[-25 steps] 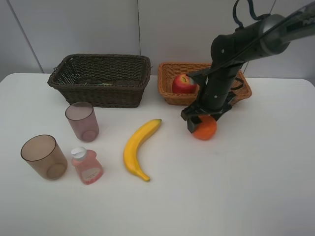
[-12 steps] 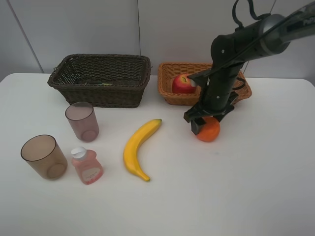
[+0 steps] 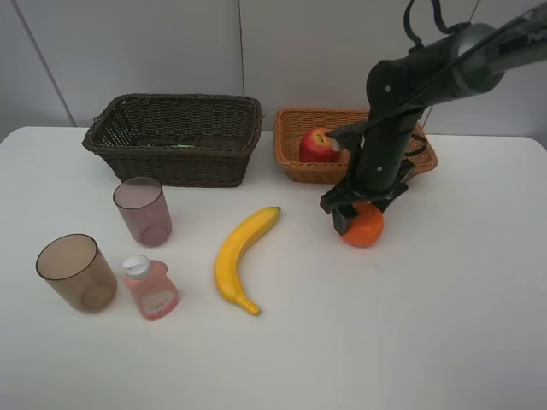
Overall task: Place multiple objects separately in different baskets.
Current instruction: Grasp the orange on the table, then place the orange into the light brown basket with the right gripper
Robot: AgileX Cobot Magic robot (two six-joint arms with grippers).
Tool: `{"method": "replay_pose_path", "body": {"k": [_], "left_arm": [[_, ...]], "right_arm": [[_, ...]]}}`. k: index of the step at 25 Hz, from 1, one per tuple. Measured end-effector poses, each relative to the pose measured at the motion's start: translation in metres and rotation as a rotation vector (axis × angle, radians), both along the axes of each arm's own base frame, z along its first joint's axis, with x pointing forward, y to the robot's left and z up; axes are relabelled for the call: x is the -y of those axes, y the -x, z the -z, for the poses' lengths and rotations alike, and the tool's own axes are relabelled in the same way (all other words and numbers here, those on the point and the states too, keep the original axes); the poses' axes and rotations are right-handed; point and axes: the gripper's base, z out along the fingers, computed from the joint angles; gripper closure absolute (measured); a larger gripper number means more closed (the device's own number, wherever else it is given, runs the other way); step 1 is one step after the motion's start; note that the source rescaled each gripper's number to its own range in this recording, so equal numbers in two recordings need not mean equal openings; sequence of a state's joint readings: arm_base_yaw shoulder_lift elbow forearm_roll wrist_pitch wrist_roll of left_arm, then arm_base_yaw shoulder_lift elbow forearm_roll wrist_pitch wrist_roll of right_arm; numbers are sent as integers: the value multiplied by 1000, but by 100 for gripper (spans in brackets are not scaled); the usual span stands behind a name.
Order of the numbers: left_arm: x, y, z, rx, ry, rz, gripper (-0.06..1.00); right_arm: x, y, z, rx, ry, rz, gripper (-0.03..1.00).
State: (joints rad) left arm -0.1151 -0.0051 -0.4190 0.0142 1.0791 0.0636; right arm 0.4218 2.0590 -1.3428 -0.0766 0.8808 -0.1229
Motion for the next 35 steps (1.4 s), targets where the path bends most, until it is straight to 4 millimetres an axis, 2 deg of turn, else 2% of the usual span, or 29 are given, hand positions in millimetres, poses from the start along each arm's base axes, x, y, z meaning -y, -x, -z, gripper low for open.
{"method": "replay_pose_path", "body": {"k": [8,17,26,35], "left_arm": [[0,0,0,0,0,0,-5],[0,0,0,0,0,0,-5],[0,0,0,0,0,0,-5],[0,0,0,0,0,0,-5]], "right_arm": [[3,10,-36,3,-16,-21,36],[5,12,-94,10,-36,-67,36],[36,-12,-122,91,-37,-109,36],[63,-44,-128,333,-57,-100,36]]}}
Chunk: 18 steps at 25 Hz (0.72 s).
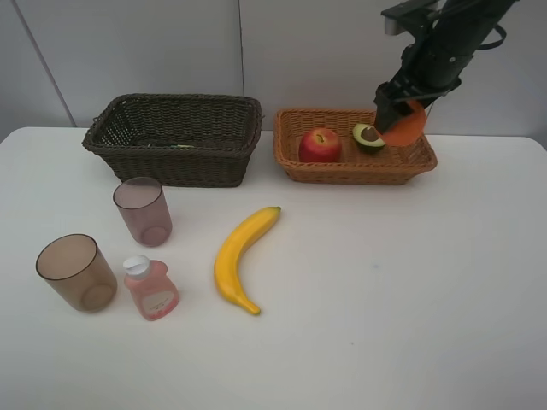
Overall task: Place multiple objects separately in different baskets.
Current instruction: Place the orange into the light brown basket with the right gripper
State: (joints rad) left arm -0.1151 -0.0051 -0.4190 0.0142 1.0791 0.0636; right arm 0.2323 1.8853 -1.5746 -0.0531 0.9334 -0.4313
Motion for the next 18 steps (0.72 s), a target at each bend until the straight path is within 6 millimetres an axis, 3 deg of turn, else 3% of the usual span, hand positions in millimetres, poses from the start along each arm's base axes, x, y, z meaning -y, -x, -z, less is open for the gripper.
{"method": "replay_pose_path", "body": {"k": [7,18], "left_arm": [[0,0,0,0,0,0,-5],[0,0,0,0,0,0,-5]], "right_arm": [[22,-28,23,105,15,34,36],[34,-55,68,166,2,58,36]]}}
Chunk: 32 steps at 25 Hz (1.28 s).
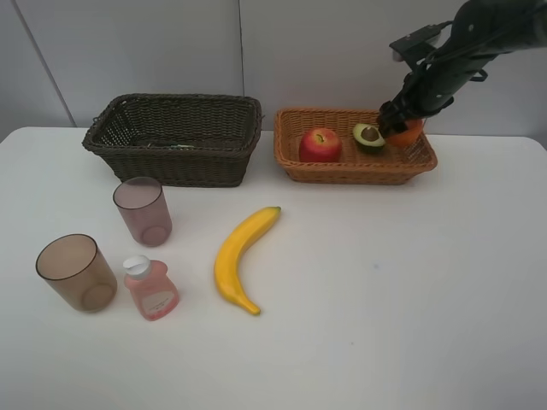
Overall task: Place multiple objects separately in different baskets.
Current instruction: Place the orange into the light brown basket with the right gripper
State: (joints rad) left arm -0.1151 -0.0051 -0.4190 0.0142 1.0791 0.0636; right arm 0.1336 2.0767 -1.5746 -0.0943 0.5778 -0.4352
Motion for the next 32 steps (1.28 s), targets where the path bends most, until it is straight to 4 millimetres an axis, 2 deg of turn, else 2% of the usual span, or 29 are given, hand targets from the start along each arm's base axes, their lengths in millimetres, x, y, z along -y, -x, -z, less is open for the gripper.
{"method": "replay_pose_path", "body": {"k": [22,24,26,28,32], "left_arm": [[0,0,0,0,0,0,-5],[0,0,0,0,0,0,-5],[0,0,0,0,0,0,-5],[0,0,0,0,0,0,-5],[0,0,0,0,0,0,-5]], "right_arm": [[4,-2,3,7,-2,8,36],[3,-2,3,7,-8,10,30],[3,-3,3,15,-17,14,13],[3,-3,2,19,-17,14,3],[3,-4,2,25,-19,14,-2]]}}
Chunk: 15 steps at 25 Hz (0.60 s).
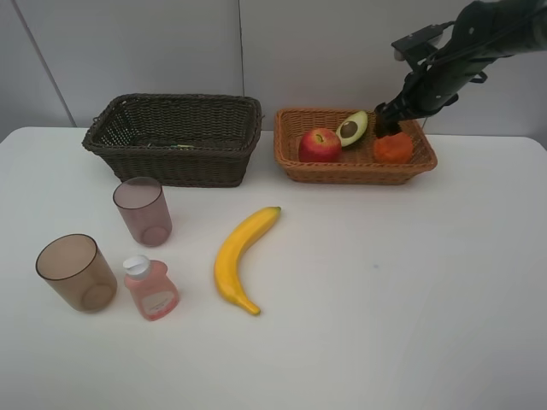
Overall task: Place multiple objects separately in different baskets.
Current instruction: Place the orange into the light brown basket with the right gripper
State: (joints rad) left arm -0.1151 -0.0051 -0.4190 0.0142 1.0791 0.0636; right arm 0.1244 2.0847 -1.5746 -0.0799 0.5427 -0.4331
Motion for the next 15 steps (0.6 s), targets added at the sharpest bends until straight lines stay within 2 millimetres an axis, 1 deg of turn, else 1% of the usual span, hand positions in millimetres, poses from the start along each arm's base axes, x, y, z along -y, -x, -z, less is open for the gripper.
{"method": "replay_pose_path", "body": {"k": [15], "left_arm": [[0,0,0,0,0,0,-5]], "right_arm": [[0,0,0,0,-7,10,-2]]}}
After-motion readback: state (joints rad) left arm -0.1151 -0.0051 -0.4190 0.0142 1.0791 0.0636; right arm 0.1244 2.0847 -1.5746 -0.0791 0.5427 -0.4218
